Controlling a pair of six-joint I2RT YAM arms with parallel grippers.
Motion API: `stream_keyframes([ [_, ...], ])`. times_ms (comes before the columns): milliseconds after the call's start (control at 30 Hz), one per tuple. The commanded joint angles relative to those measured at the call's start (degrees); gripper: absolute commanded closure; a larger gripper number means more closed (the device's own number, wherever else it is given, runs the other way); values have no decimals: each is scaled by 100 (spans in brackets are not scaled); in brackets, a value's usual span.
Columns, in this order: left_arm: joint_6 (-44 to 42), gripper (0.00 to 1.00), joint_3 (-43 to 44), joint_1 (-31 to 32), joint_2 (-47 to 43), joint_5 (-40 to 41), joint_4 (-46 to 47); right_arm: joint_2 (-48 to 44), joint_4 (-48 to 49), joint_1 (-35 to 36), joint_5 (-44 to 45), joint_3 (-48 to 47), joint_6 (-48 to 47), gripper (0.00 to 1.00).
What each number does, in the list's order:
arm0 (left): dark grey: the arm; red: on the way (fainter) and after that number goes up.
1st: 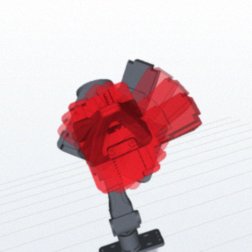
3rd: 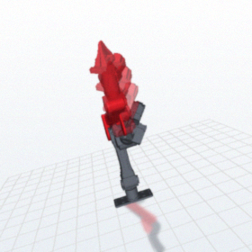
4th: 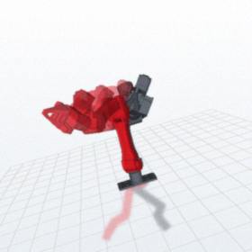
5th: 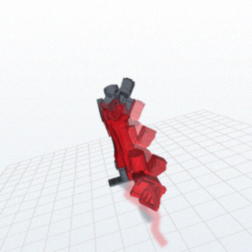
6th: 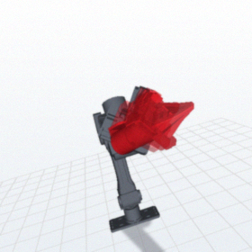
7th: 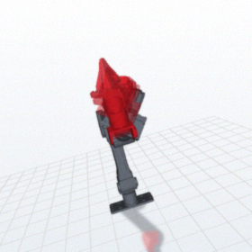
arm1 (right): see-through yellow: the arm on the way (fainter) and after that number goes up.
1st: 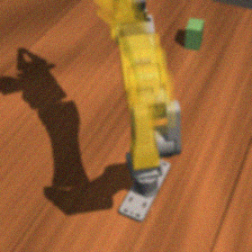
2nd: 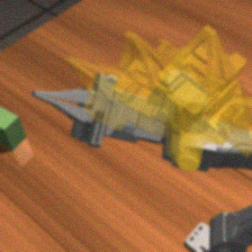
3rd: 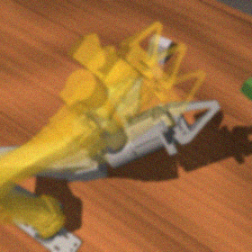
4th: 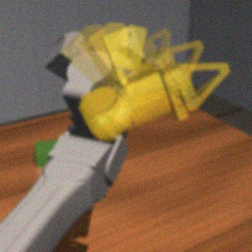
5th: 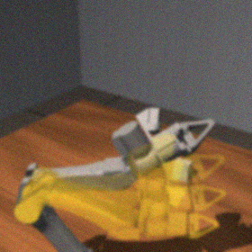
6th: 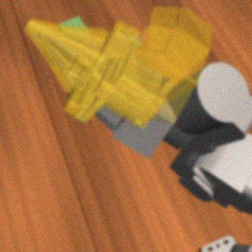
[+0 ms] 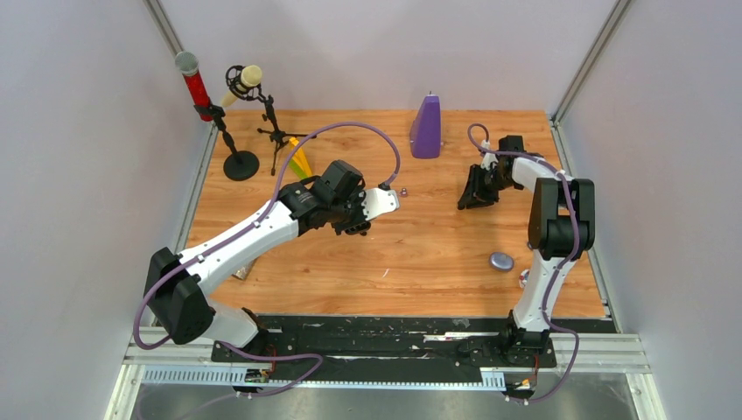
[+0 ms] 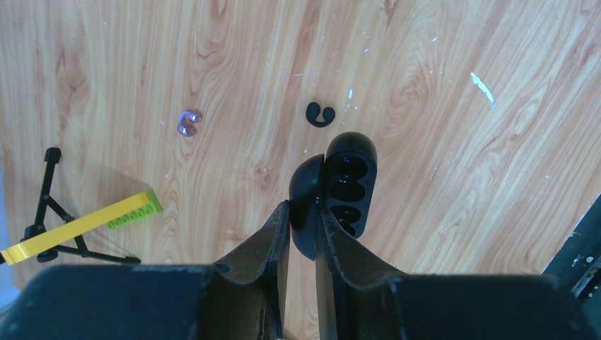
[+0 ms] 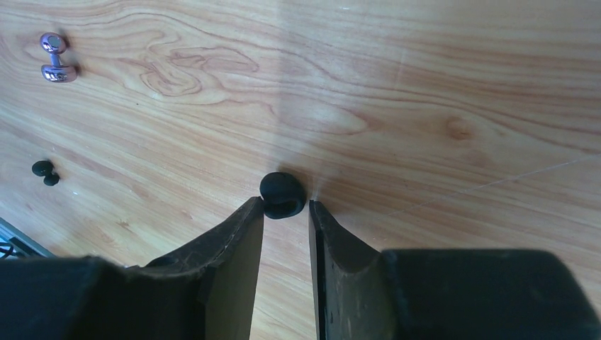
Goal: Insert the wireless bluetooth earbuds into the charging case
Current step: Pick up the earbud from the center of the board.
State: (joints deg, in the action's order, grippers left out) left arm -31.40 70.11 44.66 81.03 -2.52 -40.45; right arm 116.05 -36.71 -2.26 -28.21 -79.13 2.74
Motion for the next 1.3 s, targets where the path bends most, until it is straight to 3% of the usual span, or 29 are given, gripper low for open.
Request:
stream_keyframes([
  [0,-7,75,38,50,-193,-15,126,248,153,84,193,-12,-11,69],
  [333,-7,75,46,51,-224,-26,116,-98,244,-78,16,164,20,67],
  [600,-3,75,47,58,-249,-19,106,-207,295,-149,-43,304,16,78],
  [867,-7,75,56,60,-242,-24,98,-255,307,-258,-114,382,41,74],
  [1033,-7,75,47,60,-263,-28,105,-376,317,-482,-686,475,34,69],
  [1267,-5,75,47,60,-252,-37,99,-350,372,-574,-673,496,104,70],
])
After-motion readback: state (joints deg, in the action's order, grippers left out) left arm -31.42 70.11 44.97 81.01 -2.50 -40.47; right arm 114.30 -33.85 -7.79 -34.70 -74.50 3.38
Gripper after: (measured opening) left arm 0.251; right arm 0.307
